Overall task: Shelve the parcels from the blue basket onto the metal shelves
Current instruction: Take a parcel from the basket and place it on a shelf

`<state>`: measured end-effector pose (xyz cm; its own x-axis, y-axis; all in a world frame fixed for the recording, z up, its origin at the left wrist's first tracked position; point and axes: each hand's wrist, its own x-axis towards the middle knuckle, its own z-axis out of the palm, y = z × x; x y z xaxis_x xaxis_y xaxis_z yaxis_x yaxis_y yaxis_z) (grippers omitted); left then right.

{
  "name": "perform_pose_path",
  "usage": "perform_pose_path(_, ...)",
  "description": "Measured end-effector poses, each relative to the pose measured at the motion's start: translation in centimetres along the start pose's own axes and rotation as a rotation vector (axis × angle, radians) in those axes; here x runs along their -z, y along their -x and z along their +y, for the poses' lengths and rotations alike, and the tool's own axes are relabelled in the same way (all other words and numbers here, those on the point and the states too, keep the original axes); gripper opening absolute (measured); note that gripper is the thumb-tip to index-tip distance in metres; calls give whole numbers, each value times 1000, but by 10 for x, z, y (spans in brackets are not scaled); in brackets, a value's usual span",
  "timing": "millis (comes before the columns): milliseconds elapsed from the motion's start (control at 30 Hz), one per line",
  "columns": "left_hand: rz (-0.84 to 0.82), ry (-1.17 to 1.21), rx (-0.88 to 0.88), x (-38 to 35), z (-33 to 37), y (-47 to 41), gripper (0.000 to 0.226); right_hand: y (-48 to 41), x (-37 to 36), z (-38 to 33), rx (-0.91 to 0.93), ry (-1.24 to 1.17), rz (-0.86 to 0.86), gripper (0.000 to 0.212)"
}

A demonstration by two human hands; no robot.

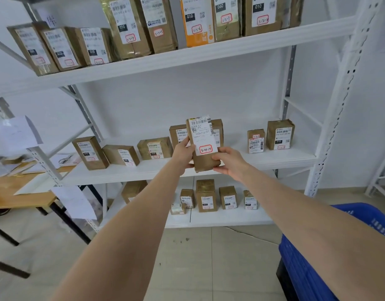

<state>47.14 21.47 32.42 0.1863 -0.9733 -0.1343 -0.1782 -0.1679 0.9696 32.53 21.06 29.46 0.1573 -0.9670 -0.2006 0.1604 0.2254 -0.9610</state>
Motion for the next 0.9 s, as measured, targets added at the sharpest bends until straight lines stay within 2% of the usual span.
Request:
perform_pose_path(300,-23,-5,70,14,-25,-6,49,-10,-10,19,-153,146,10,20)
perform_pose_path(533,-110,-82,192,29,-72,-27,36,-38,-23,56,-269,264,47,25)
perform_pose_path(667,-147,-121,240,51,-102,-41,36,-51,-45,85,-363,309,23,23)
perform_pose_path(900,-192,-174,283,85,-145,-71,34,-78,-81,127,-348,251,100,26)
